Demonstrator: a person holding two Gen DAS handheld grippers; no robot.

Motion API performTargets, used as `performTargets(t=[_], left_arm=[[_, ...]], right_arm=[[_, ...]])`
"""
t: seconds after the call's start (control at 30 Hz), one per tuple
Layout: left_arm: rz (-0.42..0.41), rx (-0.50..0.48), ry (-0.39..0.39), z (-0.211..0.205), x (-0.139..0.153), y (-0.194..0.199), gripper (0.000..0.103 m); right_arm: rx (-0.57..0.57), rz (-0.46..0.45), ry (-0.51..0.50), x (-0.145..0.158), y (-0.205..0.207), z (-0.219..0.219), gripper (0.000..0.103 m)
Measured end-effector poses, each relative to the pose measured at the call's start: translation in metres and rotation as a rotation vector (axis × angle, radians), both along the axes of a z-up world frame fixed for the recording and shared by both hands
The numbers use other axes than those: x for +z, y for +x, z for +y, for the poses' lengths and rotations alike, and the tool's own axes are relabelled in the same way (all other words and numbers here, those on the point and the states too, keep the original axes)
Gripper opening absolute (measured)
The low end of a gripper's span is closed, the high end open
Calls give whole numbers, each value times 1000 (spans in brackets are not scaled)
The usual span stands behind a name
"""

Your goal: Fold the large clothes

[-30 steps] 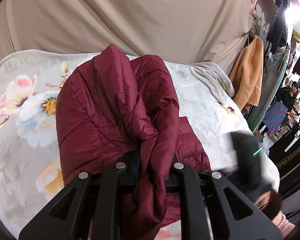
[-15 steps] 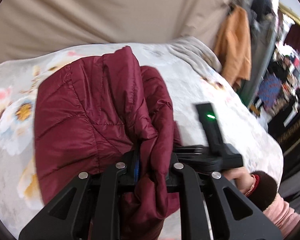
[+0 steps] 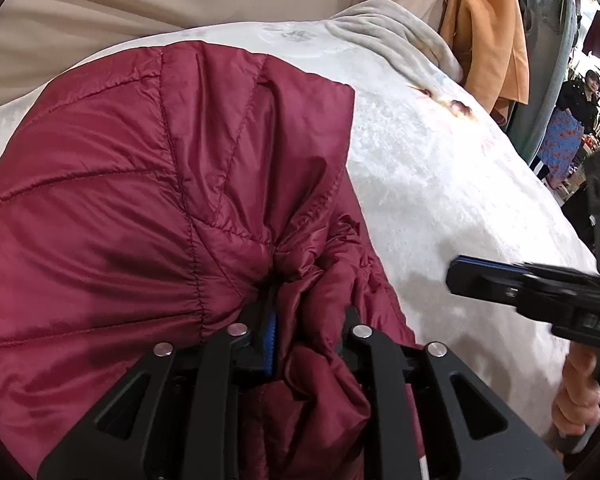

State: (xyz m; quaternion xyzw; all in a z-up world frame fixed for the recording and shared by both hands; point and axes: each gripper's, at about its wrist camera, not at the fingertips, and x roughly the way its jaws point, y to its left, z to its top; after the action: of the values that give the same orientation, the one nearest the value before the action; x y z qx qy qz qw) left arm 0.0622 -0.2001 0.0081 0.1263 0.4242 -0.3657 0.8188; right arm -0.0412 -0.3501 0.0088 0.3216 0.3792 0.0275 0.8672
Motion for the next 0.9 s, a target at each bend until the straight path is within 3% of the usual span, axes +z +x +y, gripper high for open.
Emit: performTargets(t=[0.07,0.17,0.2,0.27,0.33,0.47,0.67,0.7,0.77,0.9], left_arm=[[22,-7,-49,8,8,-4,26],[65,-46,-178,41,40,-11,45],[42,-48,-220,56,57,-16,57],[-13,-34,-293,87,84,-26,68],[-69,0,-357,125,108,-32,73],[-100,137,-324,173,111,-26,76],[-23,251,-217,193,60,-13,76],[-17,257,-198,192,53,-13,76],[-38,259,-152,187,40,-14,76],[-101,217,-113,172,36,-25,76]], right_arm=[[-6,-30,-22,14,-3,0,13],[4,-90,-51,30,2,6,19],[14,-112,-58,35,3,8,22],[40,-161,-70,47,0,13,36],[68,-201,-68,56,8,31,43],[109,-227,-78,61,29,63,63],[83,-89,-197,32,43,97,65],[82,-63,-202,25,46,99,63],[80,-48,-185,15,47,96,19],[-4,-143,-78,19,19,71,11]])
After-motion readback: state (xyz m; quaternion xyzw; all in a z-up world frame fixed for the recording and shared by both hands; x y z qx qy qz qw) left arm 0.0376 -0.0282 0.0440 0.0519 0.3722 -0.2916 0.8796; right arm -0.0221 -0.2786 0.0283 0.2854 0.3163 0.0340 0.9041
